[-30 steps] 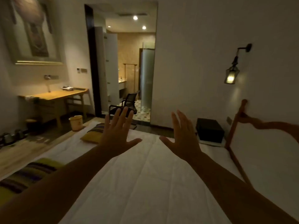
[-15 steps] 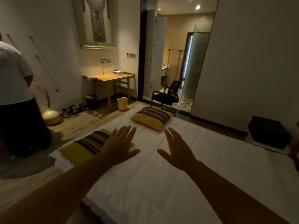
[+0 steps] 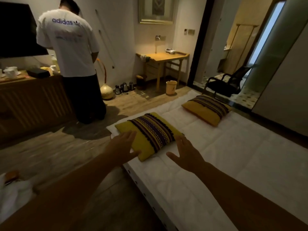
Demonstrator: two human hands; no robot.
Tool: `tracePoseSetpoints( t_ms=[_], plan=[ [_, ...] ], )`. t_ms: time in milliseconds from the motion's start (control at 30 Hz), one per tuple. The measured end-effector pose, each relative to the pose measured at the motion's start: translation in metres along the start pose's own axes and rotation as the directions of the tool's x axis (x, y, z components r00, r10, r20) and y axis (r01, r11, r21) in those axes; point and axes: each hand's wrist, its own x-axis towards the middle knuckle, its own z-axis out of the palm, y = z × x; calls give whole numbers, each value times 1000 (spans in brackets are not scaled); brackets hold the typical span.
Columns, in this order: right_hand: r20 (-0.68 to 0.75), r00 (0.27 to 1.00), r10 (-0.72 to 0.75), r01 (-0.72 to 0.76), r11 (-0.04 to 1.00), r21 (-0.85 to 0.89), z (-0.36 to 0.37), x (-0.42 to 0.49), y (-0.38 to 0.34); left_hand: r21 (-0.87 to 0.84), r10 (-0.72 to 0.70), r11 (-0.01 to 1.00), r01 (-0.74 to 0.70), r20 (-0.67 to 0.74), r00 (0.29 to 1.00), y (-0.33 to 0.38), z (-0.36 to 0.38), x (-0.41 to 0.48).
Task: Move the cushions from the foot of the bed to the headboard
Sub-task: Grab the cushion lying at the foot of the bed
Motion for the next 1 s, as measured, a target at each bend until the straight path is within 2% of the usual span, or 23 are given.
tracePoseSetpoints(
  t_ms=[267, 600, 867, 1000],
  plan=[
    [84, 996, 13, -22, 993, 112, 49, 102, 18, -8, -10, 1000, 11, 79, 997, -54, 47, 73],
    [266, 952, 154, -204, 964, 172, 96, 249, 83, -19, -15, 1000, 20, 235, 972, -95, 87, 235],
    [320, 908, 269, -362, 889, 280, 120, 302, 119, -54, -18, 998, 40, 352, 936, -116, 120, 325],
    [345, 866, 362, -471, 823, 317, 137, 317, 132, -52, 38, 998, -19, 388, 921, -131, 144, 362]
  ],
)
